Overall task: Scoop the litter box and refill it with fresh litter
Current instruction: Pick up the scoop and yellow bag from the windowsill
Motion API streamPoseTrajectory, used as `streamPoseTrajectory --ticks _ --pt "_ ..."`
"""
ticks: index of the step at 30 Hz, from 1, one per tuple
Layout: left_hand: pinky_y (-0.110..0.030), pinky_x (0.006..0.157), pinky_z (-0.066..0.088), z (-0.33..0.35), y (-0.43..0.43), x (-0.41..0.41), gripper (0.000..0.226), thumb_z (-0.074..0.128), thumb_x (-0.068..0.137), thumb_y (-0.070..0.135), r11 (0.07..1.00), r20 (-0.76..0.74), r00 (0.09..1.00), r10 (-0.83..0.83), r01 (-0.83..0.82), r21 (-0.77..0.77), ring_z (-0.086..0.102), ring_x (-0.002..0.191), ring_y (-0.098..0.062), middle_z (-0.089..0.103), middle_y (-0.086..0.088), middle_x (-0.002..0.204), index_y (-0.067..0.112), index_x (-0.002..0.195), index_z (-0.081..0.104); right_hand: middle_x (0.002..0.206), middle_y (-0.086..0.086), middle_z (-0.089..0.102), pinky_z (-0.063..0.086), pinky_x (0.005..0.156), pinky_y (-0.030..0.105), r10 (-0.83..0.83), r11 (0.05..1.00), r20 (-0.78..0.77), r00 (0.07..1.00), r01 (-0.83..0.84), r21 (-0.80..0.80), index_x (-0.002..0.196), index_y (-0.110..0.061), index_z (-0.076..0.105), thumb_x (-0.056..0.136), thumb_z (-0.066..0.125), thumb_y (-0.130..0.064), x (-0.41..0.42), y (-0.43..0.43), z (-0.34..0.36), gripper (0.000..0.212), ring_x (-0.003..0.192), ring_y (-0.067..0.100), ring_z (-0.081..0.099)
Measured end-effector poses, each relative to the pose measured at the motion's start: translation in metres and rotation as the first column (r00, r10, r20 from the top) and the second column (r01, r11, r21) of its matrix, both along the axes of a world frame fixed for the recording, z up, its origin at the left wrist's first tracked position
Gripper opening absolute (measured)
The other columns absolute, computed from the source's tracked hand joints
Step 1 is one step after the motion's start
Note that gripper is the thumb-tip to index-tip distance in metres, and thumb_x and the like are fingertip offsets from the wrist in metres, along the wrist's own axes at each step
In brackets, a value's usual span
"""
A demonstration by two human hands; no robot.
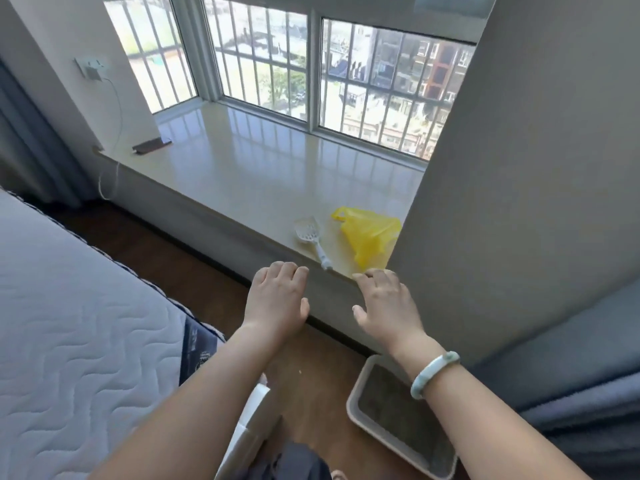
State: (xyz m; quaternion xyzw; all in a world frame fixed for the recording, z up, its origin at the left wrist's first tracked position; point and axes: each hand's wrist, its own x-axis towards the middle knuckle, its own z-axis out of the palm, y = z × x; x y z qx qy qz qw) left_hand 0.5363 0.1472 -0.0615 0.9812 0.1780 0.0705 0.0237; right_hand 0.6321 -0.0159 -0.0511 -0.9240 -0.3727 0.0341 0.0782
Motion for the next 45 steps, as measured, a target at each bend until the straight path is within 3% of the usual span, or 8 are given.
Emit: streamPoseTrajectory --ticks 5,10,17,25,33,40,42,45 --pt "-0.036 0.104 0.029 -0.010 0.021 0.033 0.054 0.054 0.086 0.032 0.999 -0.046 0.999 0.020 -0.021 -0.037 0.037 0.129 -0.024 0.045 -0.003 0.136 0.017 0.137 0.042 0.140 0.006 0.040 0.030 0.104 0.037 0.033 0.999 -0.040 0.999 -0.034 -0.009 0.137 -0.019 0.041 0.088 0.054 -0.029 0.036 0.027 -0.014 0.052 0.134 0.025 0.029" --pt "-0.034 0.107 0.024 -0.033 0.055 0.078 0.054 0.048 0.090 0.034 0.998 -0.096 0.995 0.016 -0.022 -0.061 0.030 0.134 -0.020 0.040 0.000 0.141 0.019 0.140 0.037 0.141 0.004 0.037 0.028 0.105 0.035 0.031 0.997 -0.059 0.998 -0.035 -0.064 0.137 -0.021 0.039 0.089 0.051 -0.031 0.079 0.059 -0.032 0.050 0.135 0.023 0.025" --pt "-0.034 0.109 0.023 -0.063 0.113 0.164 0.050 0.046 0.091 0.038 0.994 -0.145 0.988 -0.055 0.041 -0.100 0.031 0.134 -0.019 0.039 0.001 0.141 0.020 0.137 0.039 0.141 0.003 0.037 0.028 0.104 0.033 -0.044 0.994 -0.105 0.994 0.033 -0.102 0.137 -0.021 0.038 0.089 0.051 -0.029 0.155 0.113 -0.062 0.050 0.135 0.023 0.026" --pt "-0.034 0.109 0.023 -0.101 0.160 0.222 0.051 0.046 0.091 0.039 0.987 -0.228 0.971 -0.065 0.029 -0.157 0.032 0.134 -0.020 0.040 0.000 0.141 0.021 0.138 0.039 0.132 0.011 0.049 0.037 0.099 0.038 -0.111 0.993 -0.135 0.985 0.103 -0.062 0.131 -0.015 0.050 0.081 0.061 -0.022 0.220 0.159 -0.105 0.052 0.126 0.030 0.040" --pt "-0.036 0.103 0.031 -0.150 0.181 0.261 0.048 0.051 0.087 0.039 0.987 -0.255 0.966 -0.035 -0.006 -0.159 0.042 0.126 -0.023 0.050 -0.003 0.132 0.018 0.130 0.048 0.112 0.015 0.062 0.050 0.080 0.041 -0.068 0.996 -0.129 0.989 0.059 -0.069 0.112 -0.009 0.063 0.065 0.073 -0.018 0.261 0.194 -0.170 0.049 0.109 0.036 0.055" --pt "-0.040 0.095 0.039 -0.216 0.184 0.269 0.050 0.067 0.076 0.036 0.983 -0.273 0.962 -0.017 -0.034 -0.181 0.052 0.115 -0.027 0.059 -0.006 0.120 0.013 0.119 0.059 0.135 0.019 0.049 0.035 0.104 0.050 -0.060 0.991 -0.171 0.983 0.038 -0.130 0.125 -0.010 0.055 0.073 0.073 -0.036 0.263 0.219 -0.250 0.061 0.131 0.038 0.037" --pt "-0.040 0.094 0.042 -0.234 0.185 0.267 0.051 0.069 0.074 0.037 0.980 -0.285 0.958 -0.014 -0.044 -0.193 0.054 0.114 -0.026 0.060 -0.006 0.119 0.013 0.117 0.060 0.136 0.016 0.047 0.036 0.102 0.047 -0.067 0.988 -0.206 0.976 0.036 -0.152 0.127 -0.011 0.051 0.076 0.070 -0.043 0.260 0.225 -0.271 0.063 0.131 0.036 0.037" --pt "-0.040 0.095 0.043 -0.252 0.188 0.268 0.052 0.070 0.073 0.038 0.977 -0.289 0.957 -0.002 -0.060 -0.205 0.055 0.114 -0.024 0.061 -0.005 0.118 0.014 0.117 0.061 0.120 0.012 0.057 0.047 0.087 0.042 -0.091 0.989 -0.217 0.972 0.062 -0.134 0.117 -0.012 0.055 0.068 0.075 -0.047 0.257 0.237 -0.292 0.064 0.114 0.033 0.051"
